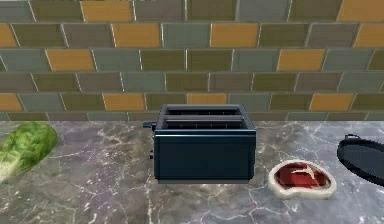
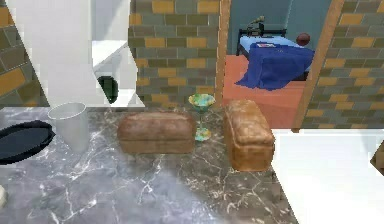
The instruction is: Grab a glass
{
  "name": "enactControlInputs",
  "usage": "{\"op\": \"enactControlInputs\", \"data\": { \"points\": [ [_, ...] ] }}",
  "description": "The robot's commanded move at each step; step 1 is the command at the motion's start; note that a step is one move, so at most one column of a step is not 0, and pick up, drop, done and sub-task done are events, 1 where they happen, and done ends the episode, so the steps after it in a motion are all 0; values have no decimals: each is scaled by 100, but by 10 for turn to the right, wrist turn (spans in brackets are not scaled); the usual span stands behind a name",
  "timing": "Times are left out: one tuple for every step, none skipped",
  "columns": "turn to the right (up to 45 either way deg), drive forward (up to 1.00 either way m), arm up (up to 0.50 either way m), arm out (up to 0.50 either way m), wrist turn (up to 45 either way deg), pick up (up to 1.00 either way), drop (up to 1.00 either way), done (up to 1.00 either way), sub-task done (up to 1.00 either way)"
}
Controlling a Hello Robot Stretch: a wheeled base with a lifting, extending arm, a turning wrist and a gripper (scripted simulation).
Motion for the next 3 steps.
{"op": "enactControlInputs", "data": {
  "points": [
    [0,0,50,0,0,0,0,0,0],
    [0,0,38,0,0,0,0,0,0],
    [0,0,0,34,0,0,0,0,0]
  ]
}}
